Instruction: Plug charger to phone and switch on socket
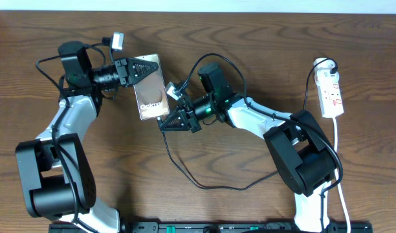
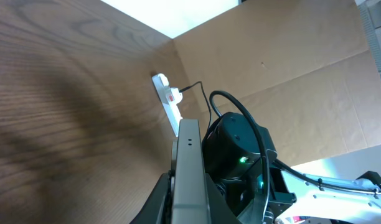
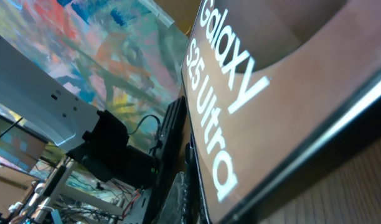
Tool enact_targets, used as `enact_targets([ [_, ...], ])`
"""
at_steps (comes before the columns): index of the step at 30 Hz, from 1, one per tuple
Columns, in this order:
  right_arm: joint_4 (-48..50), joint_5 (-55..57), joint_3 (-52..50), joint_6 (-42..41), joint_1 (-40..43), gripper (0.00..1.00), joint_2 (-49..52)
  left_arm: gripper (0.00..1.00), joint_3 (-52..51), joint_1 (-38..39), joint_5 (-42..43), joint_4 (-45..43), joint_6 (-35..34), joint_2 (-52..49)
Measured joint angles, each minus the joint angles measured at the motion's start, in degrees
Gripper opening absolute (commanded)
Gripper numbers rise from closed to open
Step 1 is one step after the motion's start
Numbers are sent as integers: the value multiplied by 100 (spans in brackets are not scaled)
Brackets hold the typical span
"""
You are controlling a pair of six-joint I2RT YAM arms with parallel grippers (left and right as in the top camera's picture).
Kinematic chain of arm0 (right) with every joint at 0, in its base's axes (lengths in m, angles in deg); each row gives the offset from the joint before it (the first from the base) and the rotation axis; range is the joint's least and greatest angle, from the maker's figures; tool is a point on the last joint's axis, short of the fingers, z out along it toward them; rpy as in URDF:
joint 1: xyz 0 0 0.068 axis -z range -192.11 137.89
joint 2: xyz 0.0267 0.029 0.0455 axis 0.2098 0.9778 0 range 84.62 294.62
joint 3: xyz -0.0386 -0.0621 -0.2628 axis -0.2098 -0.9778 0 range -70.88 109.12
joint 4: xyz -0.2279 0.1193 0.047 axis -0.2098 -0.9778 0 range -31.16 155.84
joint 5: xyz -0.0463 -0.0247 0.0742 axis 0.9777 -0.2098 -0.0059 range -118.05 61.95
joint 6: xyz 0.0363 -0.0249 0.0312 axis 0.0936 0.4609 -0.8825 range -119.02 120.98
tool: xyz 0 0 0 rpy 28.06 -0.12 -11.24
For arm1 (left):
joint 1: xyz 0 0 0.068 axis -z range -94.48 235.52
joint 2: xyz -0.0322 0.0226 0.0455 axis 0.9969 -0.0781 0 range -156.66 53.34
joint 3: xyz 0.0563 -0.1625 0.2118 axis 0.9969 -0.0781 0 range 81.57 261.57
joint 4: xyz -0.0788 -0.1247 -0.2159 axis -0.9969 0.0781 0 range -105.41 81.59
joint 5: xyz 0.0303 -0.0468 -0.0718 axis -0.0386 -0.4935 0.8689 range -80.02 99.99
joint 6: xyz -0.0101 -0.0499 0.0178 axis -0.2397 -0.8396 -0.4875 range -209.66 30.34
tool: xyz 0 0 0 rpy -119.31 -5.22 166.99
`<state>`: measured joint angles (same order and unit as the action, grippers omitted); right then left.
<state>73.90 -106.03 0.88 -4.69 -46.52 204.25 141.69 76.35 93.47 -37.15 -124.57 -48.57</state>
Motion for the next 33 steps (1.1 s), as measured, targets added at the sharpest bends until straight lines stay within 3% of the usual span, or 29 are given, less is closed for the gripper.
enact_targets([
  [33, -129, 2, 0, -46, -61, 1, 0, 8, 0, -284, 31, -15, -39, 0],
])
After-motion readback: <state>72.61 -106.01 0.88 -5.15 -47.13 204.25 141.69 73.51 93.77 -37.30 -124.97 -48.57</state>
